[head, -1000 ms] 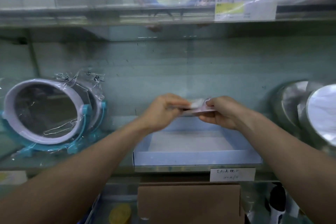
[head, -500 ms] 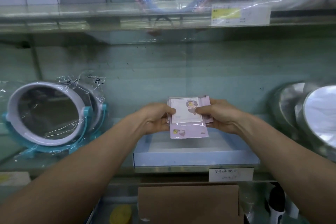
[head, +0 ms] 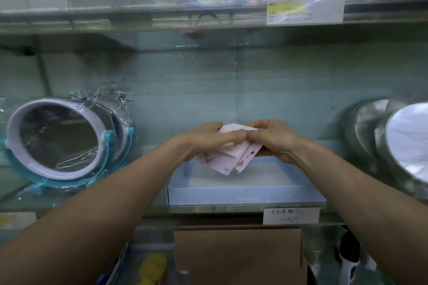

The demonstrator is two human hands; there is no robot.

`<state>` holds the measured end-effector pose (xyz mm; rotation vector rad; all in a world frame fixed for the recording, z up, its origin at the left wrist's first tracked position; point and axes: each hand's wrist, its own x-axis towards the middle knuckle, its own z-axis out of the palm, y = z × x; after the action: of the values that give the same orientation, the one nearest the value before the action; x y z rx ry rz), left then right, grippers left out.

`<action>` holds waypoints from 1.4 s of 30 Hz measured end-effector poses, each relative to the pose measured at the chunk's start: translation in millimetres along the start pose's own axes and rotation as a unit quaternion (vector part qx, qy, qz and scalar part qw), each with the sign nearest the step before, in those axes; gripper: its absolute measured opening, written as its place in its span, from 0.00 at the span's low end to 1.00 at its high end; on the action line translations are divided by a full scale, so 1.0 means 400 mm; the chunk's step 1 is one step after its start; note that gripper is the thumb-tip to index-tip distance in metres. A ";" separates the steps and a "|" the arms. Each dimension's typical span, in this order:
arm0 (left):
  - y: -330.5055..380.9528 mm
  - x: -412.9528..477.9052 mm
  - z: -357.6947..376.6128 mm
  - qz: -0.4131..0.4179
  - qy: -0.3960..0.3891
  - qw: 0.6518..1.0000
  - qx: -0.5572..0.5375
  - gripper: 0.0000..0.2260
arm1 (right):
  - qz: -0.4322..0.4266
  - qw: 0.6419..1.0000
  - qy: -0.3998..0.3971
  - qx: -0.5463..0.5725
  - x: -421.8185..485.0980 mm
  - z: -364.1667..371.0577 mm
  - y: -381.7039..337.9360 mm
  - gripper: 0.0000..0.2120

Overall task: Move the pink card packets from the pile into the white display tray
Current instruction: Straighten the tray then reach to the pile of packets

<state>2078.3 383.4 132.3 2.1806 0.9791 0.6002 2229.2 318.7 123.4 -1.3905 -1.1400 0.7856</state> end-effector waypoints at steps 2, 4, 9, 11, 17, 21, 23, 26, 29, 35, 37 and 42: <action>0.021 -0.007 0.010 0.032 -0.051 0.997 0.058 0.12 | 0.005 1.000 -0.025 0.015 0.003 0.004 0.003 0.04; 0.023 0.000 0.014 0.027 -0.042 0.995 0.090 0.08 | 0.010 0.997 -0.068 0.019 0.005 0.000 0.006 0.03; 0.000 0.027 -0.001 -0.005 -0.025 0.993 0.111 0.23 | 0.046 0.991 -0.122 0.002 0.016 -0.048 0.028 0.13; -0.012 0.041 -0.006 -0.004 -0.001 0.986 0.166 0.25 | 0.043 0.990 -0.088 -0.103 0.023 -0.073 0.035 0.15; -0.035 0.070 0.002 -0.061 -0.080 0.941 0.322 0.23 | 0.046 0.871 -0.041 -0.488 0.049 -0.093 0.022 0.12; -0.049 0.084 0.015 -0.107 -0.147 0.920 0.346 0.42 | 0.001 0.793 -0.031 -0.609 0.060 -0.061 0.022 0.20; -0.057 0.085 0.010 -0.116 -0.167 0.914 0.352 0.45 | -0.010 0.777 -0.054 -0.627 0.052 -0.037 0.019 0.20; -0.059 0.075 0.006 -0.108 -0.161 0.899 0.393 0.40 | 0.035 0.737 -0.112 -0.666 0.030 -0.006 0.024 0.23; -0.057 0.065 0.005 -0.089 -0.156 0.899 0.400 0.31 | 0.093 0.735 -0.164 -0.652 0.023 0.002 0.027 0.30; -0.071 0.068 0.007 -0.076 -0.158 0.907 0.383 0.15 | 0.052 0.715 -0.208 -0.665 0.039 0.007 0.023 0.28; -0.064 0.066 0.014 -0.062 -0.159 0.890 0.422 0.09 | 0.036 0.697 -0.200 -0.688 0.038 0.006 0.029 0.28; -0.049 0.059 0.040 -0.040 -0.146 0.844 0.514 0.07 | 0.047 0.687 -0.188 -0.701 0.020 -0.004 0.031 0.24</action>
<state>2093.5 405.6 110.5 2.9710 1.3925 -0.4462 2235.7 326.7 112.7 -2.6020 -2.2116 0.0933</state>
